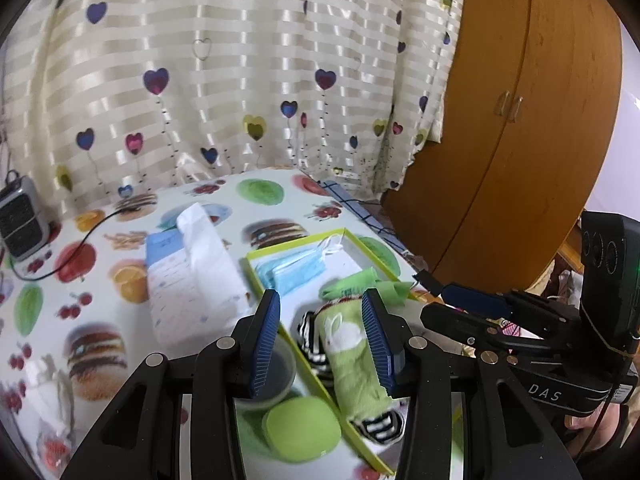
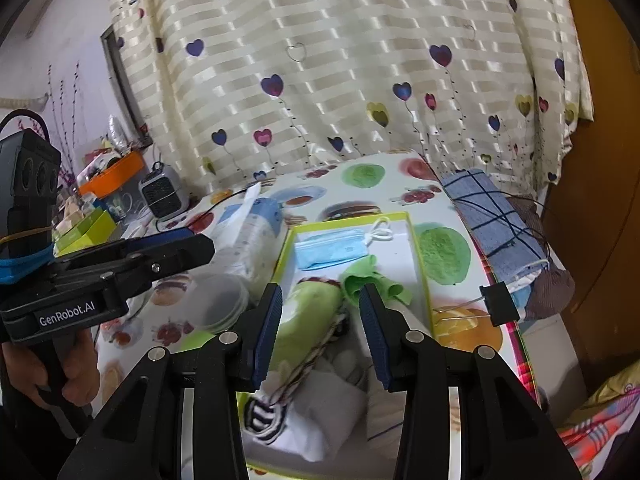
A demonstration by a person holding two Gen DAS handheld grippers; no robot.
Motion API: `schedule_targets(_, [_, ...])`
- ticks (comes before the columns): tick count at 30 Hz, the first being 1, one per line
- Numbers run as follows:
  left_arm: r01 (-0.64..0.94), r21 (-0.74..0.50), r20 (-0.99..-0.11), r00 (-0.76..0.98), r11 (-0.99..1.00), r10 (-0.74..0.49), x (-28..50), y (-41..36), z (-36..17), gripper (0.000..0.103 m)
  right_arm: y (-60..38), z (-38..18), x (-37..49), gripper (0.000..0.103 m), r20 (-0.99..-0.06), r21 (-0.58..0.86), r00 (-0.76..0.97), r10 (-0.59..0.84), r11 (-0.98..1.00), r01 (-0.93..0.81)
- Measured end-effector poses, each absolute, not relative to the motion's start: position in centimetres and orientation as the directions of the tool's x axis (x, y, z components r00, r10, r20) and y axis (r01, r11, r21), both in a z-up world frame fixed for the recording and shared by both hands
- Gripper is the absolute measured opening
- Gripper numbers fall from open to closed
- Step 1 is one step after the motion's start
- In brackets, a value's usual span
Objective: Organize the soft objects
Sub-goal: 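Lower the green cloth and mask into the box and open both grippers, then withdraw both open grippers from the box back over the table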
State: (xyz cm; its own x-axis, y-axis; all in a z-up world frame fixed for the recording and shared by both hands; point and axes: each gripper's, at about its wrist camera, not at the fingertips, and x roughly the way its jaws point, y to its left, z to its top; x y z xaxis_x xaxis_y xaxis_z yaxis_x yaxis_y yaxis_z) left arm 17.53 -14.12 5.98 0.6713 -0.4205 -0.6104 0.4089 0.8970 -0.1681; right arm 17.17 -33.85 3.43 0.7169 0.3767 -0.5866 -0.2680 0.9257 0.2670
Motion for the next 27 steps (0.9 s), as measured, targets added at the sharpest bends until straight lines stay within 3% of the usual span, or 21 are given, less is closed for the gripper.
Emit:
schedule_targets(9, [0.364, -0.169, -0.614, 0.688, 0.916, -0.387, 14.6, -12.2, 5.7, 0.041, -31.7, 4.0, 15.4, 0.047, -0.582, 0.251, 0.701, 0.413, 0.910, -0.328])
schedule_targets(27, [0.246, -0.185, -0.623, 0.719, 0.951, -0.308, 11.8, -6.5, 4.3, 0.041, -27.3, 4.4, 13.6, 0.047, -0.583, 0.232, 0.658, 0.476, 0.874, -0.426])
